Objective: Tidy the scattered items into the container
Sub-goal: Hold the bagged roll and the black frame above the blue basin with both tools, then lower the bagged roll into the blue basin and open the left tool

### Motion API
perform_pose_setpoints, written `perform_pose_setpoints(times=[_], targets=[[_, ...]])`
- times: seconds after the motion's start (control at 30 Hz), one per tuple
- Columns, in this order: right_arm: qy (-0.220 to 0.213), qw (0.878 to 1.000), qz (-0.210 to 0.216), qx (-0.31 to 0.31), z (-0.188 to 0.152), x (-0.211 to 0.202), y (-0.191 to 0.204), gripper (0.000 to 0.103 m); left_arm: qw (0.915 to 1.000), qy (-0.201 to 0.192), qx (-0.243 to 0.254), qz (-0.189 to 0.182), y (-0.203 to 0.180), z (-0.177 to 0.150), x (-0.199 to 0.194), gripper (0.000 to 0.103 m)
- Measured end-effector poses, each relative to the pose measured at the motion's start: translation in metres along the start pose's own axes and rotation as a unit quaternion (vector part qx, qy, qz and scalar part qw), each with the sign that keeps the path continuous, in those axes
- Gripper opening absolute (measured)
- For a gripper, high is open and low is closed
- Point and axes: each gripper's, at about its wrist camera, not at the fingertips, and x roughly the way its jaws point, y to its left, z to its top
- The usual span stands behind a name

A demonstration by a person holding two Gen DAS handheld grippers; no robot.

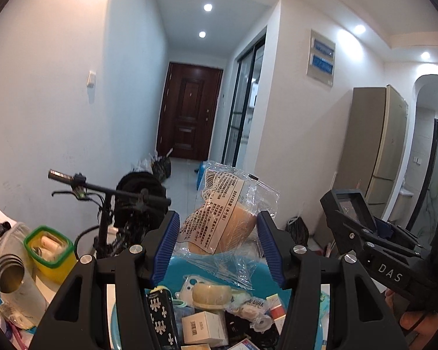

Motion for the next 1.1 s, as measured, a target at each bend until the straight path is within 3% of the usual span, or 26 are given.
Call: perform_pose_setpoints(times=[0.23, 0.63, 1.1], targets=[[0.075, 0.997, 0.022, 0.011, -0.019, 0.049, -0.005, 0.07, 0.9969, 0.077, -0.014, 0.011, 0.013, -0.019, 0.053, 0.057], [0.183, 0.982, 0.04, 0.004, -0.059, 0.105, -0.012, 0.07, 0.9793, 0.199, -0.014, 0.032, 0.022, -0.059, 0.12, 0.057], [0.239, 0.97, 0.036, 0.026, -0.073, 0.135, -0.025, 0.07, 0.963, 0.262, -0.024, 0.059, 0.033, -0.084, 0.153, 0.057]])
